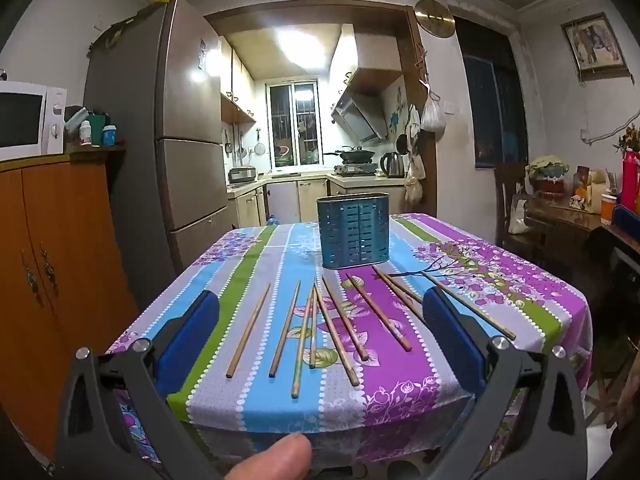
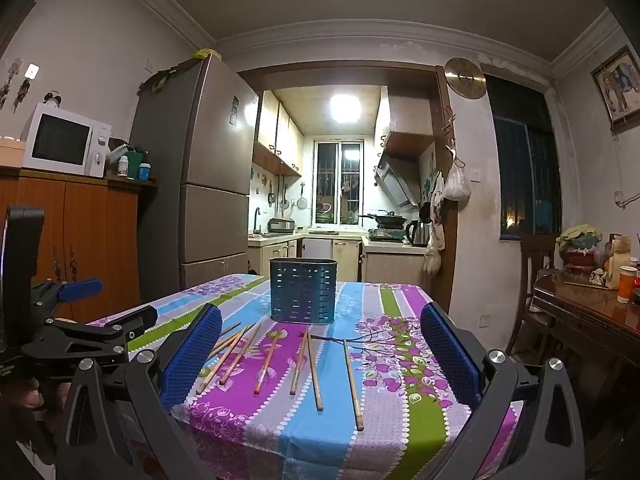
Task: Organize utensils
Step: 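Move both tools toward the wooden chopsticks lying on the cloth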
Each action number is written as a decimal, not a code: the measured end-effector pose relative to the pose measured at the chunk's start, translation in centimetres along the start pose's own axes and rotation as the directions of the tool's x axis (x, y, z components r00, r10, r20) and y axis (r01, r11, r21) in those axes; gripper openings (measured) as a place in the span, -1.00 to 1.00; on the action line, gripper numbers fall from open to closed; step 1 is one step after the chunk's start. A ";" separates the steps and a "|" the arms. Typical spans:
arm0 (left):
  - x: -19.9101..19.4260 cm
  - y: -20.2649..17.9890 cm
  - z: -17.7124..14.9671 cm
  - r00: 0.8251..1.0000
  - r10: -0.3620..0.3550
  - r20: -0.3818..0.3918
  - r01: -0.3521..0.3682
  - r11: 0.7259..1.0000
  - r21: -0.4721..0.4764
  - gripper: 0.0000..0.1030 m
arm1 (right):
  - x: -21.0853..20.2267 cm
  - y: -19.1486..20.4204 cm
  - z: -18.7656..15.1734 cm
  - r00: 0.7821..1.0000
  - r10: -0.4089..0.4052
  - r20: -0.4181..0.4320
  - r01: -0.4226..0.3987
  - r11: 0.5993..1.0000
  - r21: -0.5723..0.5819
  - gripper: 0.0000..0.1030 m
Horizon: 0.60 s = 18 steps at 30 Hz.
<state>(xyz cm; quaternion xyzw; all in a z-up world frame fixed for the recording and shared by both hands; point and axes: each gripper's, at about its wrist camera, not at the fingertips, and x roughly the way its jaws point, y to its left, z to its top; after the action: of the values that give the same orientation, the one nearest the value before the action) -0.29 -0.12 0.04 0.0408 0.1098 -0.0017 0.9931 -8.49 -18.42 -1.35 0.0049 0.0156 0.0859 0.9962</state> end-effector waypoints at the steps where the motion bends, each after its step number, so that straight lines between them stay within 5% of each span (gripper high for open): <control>1: -0.1 0.0 0.0 1.000 0.000 0.005 0.000 1.000 0.001 0.90 | 0.0 0.0 0.0 1.000 0.001 -0.005 -0.001 1.000 0.000 0.93; 12: 1.6 0.7 -0.6 0.997 0.000 -0.073 0.001 1.000 0.015 0.90 | 0.1 0.2 0.2 1.000 0.011 0.003 -0.011 0.999 -0.032 0.93; 16: 2.7 4.6 -1.0 0.992 0.072 -0.100 -0.075 0.997 -0.032 0.90 | 1.4 -0.1 -0.8 0.999 0.027 -0.035 -0.028 0.999 -0.018 0.93; 18: 3.0 6.9 -1.3 0.983 0.163 -0.087 -0.166 0.986 -0.028 0.91 | 1.7 -0.3 -1.3 0.998 0.026 -0.061 -0.027 1.000 -0.013 0.93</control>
<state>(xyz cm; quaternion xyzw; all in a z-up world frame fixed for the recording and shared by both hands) 2.49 6.90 -1.29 0.0325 0.1478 0.0839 0.9849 -6.76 -18.45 -2.67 -0.0042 0.0452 0.0993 0.9940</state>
